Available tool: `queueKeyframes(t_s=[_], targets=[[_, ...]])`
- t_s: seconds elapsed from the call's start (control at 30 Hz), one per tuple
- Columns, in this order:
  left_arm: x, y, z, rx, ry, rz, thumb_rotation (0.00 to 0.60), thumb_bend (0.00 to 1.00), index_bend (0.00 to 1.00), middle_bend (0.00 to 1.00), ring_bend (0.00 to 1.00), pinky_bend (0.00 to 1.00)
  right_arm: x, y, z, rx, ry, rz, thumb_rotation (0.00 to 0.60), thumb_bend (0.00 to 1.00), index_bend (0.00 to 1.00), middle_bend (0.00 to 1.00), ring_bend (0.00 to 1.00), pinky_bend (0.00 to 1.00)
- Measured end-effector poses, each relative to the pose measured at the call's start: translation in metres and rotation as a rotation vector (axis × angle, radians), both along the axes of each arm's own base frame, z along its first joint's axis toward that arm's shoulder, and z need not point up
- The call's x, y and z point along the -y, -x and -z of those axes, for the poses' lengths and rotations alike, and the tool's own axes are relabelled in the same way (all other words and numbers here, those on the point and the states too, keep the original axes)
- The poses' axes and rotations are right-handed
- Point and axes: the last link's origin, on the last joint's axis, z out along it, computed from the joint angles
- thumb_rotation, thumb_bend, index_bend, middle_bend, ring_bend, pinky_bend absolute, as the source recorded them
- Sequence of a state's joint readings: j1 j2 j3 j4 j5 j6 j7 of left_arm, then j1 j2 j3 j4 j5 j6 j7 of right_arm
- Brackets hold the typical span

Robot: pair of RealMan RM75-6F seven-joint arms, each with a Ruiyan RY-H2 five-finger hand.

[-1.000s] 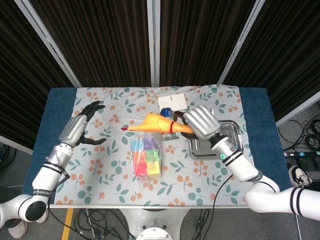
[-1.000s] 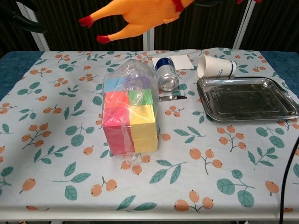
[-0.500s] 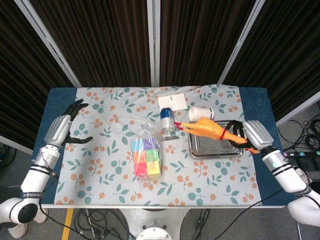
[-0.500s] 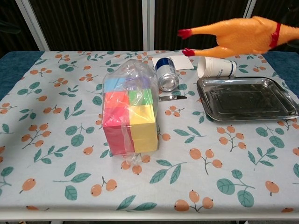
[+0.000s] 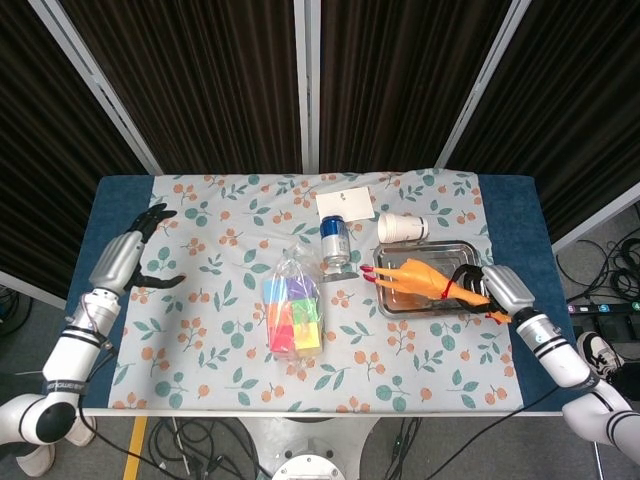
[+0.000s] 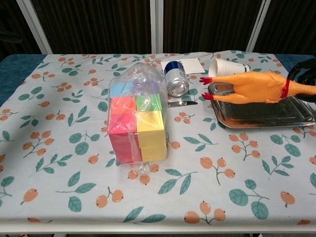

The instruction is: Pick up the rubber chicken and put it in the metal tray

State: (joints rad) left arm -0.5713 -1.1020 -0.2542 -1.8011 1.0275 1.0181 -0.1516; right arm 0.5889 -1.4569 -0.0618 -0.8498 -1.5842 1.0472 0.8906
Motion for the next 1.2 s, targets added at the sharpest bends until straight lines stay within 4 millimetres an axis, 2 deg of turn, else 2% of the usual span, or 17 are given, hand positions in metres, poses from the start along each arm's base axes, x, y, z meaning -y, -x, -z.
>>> queueKeyframes(t_s=[0.07, 0.17, 0.23, 0.33, 0.4, 0.53, 0.7, 0.77, 0.87, 0.97, 1.07, 1.13, 1.2], targets=[[0.000, 0.000, 0.000, 0.001, 0.000, -0.005, 0.600, 0.15, 0.17, 0.12, 0.07, 0.19, 0.004, 0.003, 0.004, -0.022, 0.005, -0.008, 0.600, 0.21, 0.68, 0.63, 0.55, 0.72], [0.000, 0.001, -0.002, -0.001, -0.002, -0.011, 0.600, 0.15, 0.17, 0.12, 0.07, 0.19, 0.011, 0.008, 0.010, -0.052, 0.017, -0.013, 0.600, 0.08, 0.52, 0.55, 0.46, 0.61], [0.001, 0.002, -0.002, -0.002, -0.005, -0.013, 0.600, 0.15, 0.17, 0.12, 0.07, 0.19, 0.015, 0.011, 0.013, -0.073, 0.026, -0.012, 0.600, 0.03, 0.41, 0.48, 0.38, 0.53], [0.001, 0.004, -0.003, -0.002, -0.014, -0.017, 0.600, 0.15, 0.17, 0.12, 0.07, 0.19, 0.019, 0.016, 0.018, -0.097, 0.025, 0.003, 0.600, 0.00, 0.11, 0.28, 0.19, 0.37], [0.001, 0.005, -0.004, 0.002, -0.017, -0.021, 0.600, 0.15, 0.17, 0.12, 0.07, 0.19, 0.020, 0.019, 0.018, -0.105, 0.024, 0.018, 0.600, 0.00, 0.02, 0.21, 0.13, 0.33], [0.002, 0.007, -0.006, -0.002, -0.024, -0.020, 0.600, 0.15, 0.17, 0.12, 0.07, 0.19, 0.020, 0.023, 0.010, -0.117, 0.034, 0.025, 0.600, 0.00, 0.00, 0.17, 0.09, 0.30], [0.005, 0.013, -0.012, -0.021, -0.040, -0.016, 0.600, 0.15, 0.17, 0.12, 0.07, 0.19, 0.015, 0.026, -0.014, -0.124, 0.076, 0.006, 0.600, 0.00, 0.00, 0.18, 0.10, 0.30], [0.008, 0.017, -0.015, -0.042, -0.048, -0.014, 0.600, 0.15, 0.17, 0.12, 0.07, 0.19, 0.011, 0.026, -0.026, -0.118, 0.105, -0.007, 0.600, 0.05, 0.01, 0.23, 0.14, 0.31], [0.012, 0.024, -0.021, -0.093, -0.072, -0.009, 0.600, 0.15, 0.18, 0.12, 0.07, 0.19, 0.000, 0.028, -0.051, -0.126, 0.163, -0.021, 0.600, 0.14, 0.11, 0.28, 0.17, 0.33], [0.016, 0.033, -0.028, -0.153, -0.135, -0.004, 0.600, 0.15, 0.18, 0.13, 0.07, 0.19, -0.018, 0.028, -0.075, -0.146, 0.217, -0.015, 0.600, 0.15, 0.12, 0.27, 0.16, 0.33], [0.026, 0.048, -0.034, -0.243, -0.223, -0.003, 0.600, 0.15, 0.18, 0.13, 0.07, 0.19, -0.043, 0.025, -0.086, -0.143, 0.257, 0.010, 0.600, 0.15, 0.08, 0.22, 0.13, 0.31], [0.038, 0.061, -0.038, -0.316, -0.278, -0.014, 0.600, 0.15, 0.18, 0.13, 0.07, 0.19, -0.064, 0.021, -0.095, -0.138, 0.281, 0.038, 0.600, 0.13, 0.02, 0.18, 0.09, 0.30], [0.054, 0.075, -0.039, -0.382, -0.318, -0.036, 0.600, 0.15, 0.18, 0.13, 0.07, 0.18, -0.086, 0.018, -0.103, -0.127, 0.303, 0.076, 0.600, 0.12, 0.00, 0.15, 0.06, 0.29]])
